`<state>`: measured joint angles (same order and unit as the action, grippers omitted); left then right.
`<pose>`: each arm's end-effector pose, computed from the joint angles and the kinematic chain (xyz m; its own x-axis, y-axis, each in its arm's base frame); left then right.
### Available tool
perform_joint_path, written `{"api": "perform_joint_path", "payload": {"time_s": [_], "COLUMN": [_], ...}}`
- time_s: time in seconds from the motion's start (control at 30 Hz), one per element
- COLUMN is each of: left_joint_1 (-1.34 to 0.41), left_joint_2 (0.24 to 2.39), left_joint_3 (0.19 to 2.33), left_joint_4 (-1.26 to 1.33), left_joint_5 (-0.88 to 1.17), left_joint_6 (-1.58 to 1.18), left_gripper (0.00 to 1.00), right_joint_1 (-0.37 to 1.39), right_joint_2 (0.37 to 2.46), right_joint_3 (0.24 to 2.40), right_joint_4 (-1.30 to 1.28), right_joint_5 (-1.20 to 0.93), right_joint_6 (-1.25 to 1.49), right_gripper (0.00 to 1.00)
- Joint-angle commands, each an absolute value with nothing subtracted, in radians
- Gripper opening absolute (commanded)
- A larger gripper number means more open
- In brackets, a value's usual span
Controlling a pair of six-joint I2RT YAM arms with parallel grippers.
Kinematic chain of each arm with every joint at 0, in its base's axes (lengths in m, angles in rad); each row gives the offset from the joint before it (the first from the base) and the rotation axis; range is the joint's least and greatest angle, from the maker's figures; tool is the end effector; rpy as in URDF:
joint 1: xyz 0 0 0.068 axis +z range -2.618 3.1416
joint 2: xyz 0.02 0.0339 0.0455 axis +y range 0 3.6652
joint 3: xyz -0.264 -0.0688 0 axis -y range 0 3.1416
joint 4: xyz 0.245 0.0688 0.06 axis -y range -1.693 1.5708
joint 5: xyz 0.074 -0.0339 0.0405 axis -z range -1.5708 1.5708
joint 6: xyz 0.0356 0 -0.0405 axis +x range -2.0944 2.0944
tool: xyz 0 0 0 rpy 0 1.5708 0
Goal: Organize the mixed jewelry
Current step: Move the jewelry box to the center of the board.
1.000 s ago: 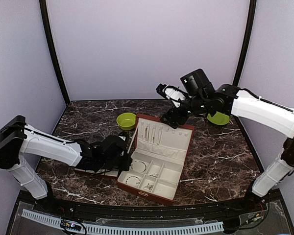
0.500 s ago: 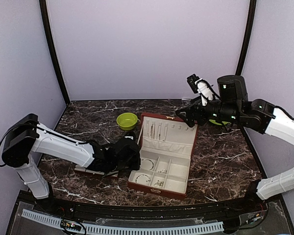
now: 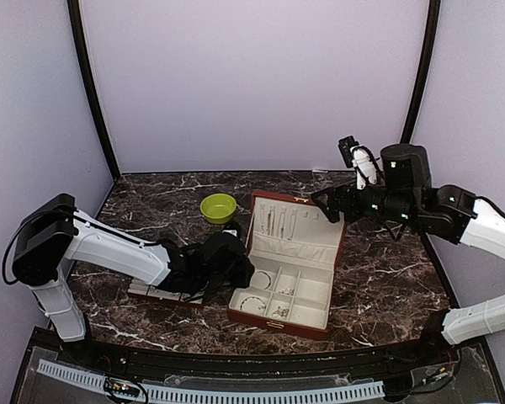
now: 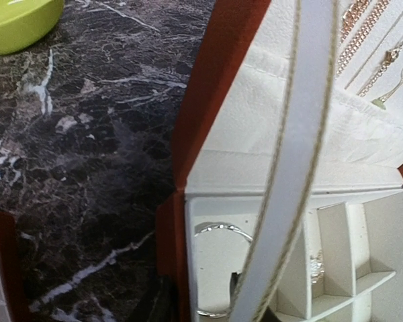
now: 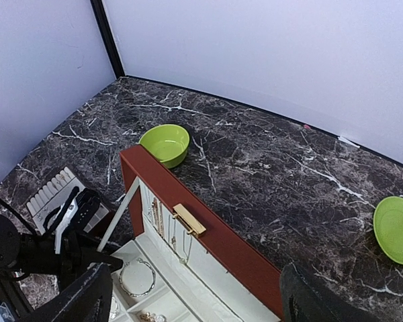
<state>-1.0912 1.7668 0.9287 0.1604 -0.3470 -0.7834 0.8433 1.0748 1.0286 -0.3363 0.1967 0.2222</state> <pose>0.1785 -0.3170 0.1631 -0.7075 -0.0780 -0.7024 0.3003 0.8665 -0.3987 0.1667 0.1768 0.3537 -0.3769 -0.0983 -0.9210 -0.5421 0.8297 0.1333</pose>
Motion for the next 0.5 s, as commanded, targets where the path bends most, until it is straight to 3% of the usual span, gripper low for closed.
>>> {"api": "perform_joint_path", "payload": {"time_s": [0.0,0.17,0.47], "left_joint_1": [-1.097,-1.097,-1.019], "left_joint_2": [1.697,1.592,1.393], "left_joint_3": [0.921,0.874,0.847], "left_joint_4": [0.206,0.168,-0.129], "left_joint_5": [-0.316,-0.326,-0.209], "left_joint_6": [-0.773,-0.749,-0.727], "left_gripper": [0.38,0.54,0.69], "right_joint_1": [0.839,0.839,0.896], "right_joint_2": [1.06,1.051,1.074], "right_joint_3": [1.024,1.025,1.068], "right_joint_4": [-0.272,-0.276,-0.374], "right_joint_5": [0.205,0.2,0.227], "right_joint_6": [0.278,0.33,0.56], "right_gripper": [0.87,0.86,0.8]}}
